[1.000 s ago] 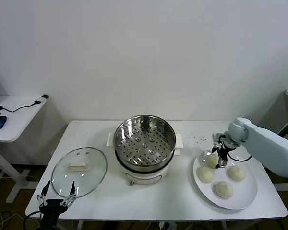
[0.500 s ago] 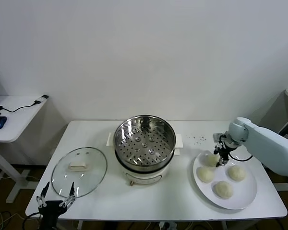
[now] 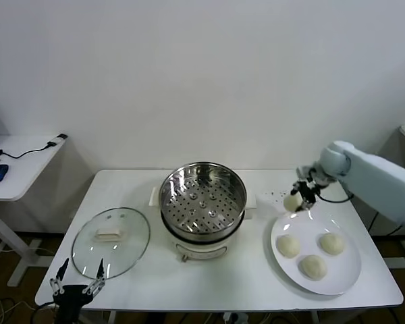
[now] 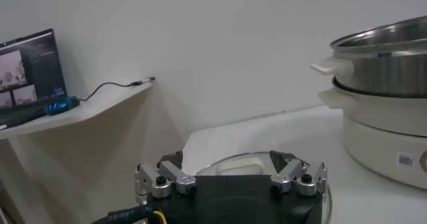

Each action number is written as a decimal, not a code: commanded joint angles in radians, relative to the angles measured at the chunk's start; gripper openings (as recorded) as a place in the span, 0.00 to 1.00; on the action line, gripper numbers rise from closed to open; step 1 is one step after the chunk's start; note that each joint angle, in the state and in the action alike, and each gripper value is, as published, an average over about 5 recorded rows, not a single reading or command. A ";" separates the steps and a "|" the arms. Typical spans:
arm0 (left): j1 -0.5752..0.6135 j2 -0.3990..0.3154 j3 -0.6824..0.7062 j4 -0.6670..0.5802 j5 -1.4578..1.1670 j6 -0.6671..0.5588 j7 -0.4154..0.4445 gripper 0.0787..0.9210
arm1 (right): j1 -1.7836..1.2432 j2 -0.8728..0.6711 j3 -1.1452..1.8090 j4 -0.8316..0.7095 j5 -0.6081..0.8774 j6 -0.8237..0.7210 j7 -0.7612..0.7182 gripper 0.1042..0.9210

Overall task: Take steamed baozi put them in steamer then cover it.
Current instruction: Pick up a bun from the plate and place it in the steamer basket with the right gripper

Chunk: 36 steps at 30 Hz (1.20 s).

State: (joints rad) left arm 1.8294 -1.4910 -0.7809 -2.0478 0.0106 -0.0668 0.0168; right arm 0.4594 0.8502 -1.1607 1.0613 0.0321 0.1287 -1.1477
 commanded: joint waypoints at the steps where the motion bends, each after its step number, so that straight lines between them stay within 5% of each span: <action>1: 0.007 -0.001 0.011 0.002 0.010 0.001 0.002 0.88 | 0.338 0.194 -0.152 0.039 -0.111 0.384 -0.048 0.60; 8: 0.006 -0.005 0.025 -0.006 0.025 0.005 0.002 0.88 | 0.289 0.378 -0.074 0.105 -0.303 0.489 -0.015 0.61; 17: 0.008 -0.004 0.026 -0.010 0.023 0.008 0.000 0.88 | 0.069 0.535 0.025 -0.012 -0.557 0.559 0.032 0.62; 36: 0.016 0.002 0.015 -0.026 0.011 0.021 -0.004 0.88 | -0.102 0.649 0.010 -0.186 -0.561 0.532 0.016 0.62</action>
State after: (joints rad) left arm 1.8430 -1.4890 -0.7653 -2.0705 0.0245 -0.0492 0.0127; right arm 0.4145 1.4371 -1.1500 0.9359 -0.4906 0.6417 -1.1321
